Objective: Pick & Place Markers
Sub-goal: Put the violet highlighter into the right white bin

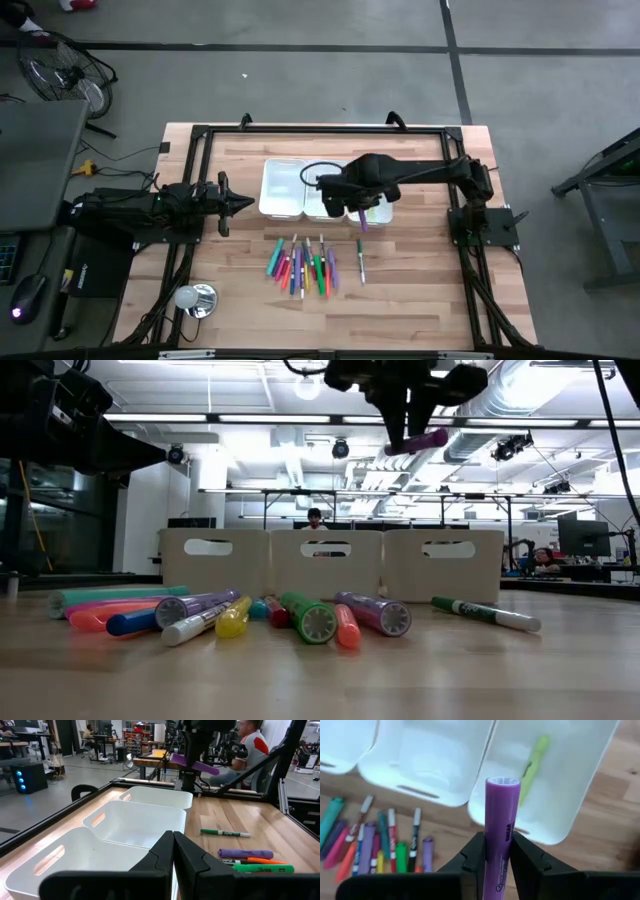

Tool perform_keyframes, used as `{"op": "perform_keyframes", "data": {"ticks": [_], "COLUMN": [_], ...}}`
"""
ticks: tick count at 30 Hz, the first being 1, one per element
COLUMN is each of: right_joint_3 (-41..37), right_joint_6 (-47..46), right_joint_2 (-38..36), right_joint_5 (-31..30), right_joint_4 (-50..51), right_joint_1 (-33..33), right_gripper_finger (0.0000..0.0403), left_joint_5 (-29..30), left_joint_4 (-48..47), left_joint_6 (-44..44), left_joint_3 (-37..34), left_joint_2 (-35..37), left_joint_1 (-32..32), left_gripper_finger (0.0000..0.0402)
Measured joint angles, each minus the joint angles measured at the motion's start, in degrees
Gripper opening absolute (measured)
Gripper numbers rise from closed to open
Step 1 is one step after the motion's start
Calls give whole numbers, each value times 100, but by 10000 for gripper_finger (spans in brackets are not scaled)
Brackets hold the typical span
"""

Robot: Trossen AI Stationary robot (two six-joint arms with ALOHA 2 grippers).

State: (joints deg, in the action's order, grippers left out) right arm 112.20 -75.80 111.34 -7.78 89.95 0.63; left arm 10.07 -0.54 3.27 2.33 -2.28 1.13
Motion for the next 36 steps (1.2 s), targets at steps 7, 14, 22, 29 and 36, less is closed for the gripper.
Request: {"op": "perform_keyframes", "data": {"ticks": [7, 14, 22, 29, 36], "right_joint_3": [-878, -2439, -3648, -4070, -4419], "right_joint_6": [347, 466, 827, 800, 569], "right_joint_2": [-403, -1114, -1357, -1321, -1321], "right_joint_5": [105, 244, 577, 666, 873], "right_joint_4": [-67, -880, -2677, -4017, -4357], "right_joint_1": [-503, -937, -1433, -1645, -1639], "right_gripper_finger": [63, 66, 71, 72, 72], "left_joint_5": [-1, 0, 0, -1, 0], "left_joint_4": [0, 0, 0, -1, 0], "left_joint_6": [0, 0, 0, 0, 0], "left_joint_3": [1, 0, 0, 0, 1], "left_joint_2": [2, 2, 2, 1, 0], "left_joint_1": [0, 0, 0, 1, 0], "left_gripper_finger": [7, 7, 7, 7, 7]}}
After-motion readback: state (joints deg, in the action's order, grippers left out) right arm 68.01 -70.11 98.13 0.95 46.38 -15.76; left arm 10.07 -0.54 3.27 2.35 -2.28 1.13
